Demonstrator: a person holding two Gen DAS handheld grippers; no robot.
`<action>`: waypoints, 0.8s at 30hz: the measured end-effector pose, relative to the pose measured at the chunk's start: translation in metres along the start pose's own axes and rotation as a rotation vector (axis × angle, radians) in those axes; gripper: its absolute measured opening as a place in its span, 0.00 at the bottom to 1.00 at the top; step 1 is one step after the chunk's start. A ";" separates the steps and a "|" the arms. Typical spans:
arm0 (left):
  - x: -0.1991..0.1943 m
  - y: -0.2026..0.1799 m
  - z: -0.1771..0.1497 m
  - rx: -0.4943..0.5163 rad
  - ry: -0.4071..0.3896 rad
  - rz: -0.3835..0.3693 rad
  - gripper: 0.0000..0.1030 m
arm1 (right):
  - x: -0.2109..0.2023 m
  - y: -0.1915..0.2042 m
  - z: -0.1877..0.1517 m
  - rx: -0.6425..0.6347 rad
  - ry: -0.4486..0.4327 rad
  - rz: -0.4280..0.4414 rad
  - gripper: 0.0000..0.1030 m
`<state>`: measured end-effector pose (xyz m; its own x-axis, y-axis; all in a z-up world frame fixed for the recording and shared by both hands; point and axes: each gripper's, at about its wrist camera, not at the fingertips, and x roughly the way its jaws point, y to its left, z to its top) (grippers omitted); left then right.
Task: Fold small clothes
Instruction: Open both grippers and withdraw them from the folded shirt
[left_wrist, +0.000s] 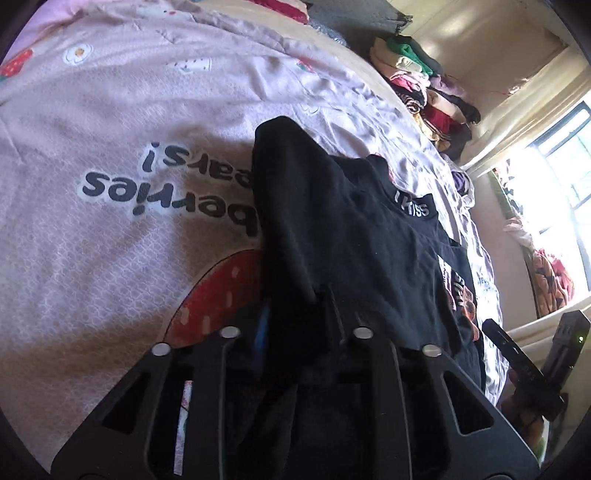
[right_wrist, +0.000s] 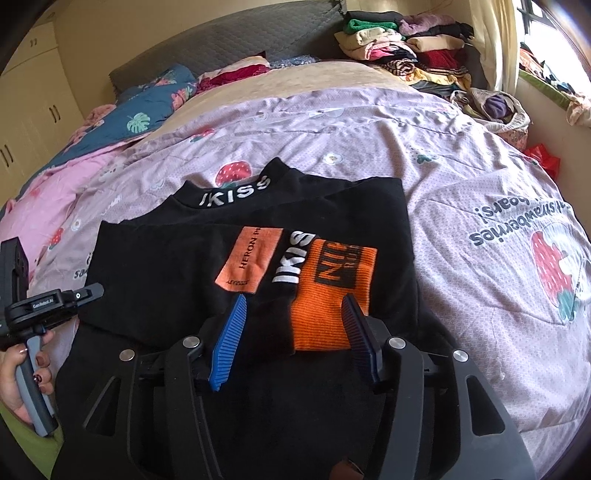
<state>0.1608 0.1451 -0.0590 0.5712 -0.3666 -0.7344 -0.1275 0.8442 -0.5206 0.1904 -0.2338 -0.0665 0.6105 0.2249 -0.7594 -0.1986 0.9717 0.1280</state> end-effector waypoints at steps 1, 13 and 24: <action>-0.002 0.001 0.000 -0.003 -0.004 -0.007 0.10 | 0.001 0.002 0.000 -0.007 0.002 0.003 0.51; -0.017 0.014 0.006 -0.001 -0.029 0.023 0.08 | 0.026 0.031 -0.002 -0.099 0.064 0.013 0.51; -0.041 -0.015 0.005 0.090 -0.108 0.049 0.08 | 0.039 0.024 -0.011 -0.091 0.097 -0.016 0.51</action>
<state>0.1434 0.1496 -0.0184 0.6508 -0.2834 -0.7044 -0.0872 0.8937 -0.4401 0.2006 -0.2026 -0.1002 0.5380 0.1967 -0.8197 -0.2609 0.9635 0.0600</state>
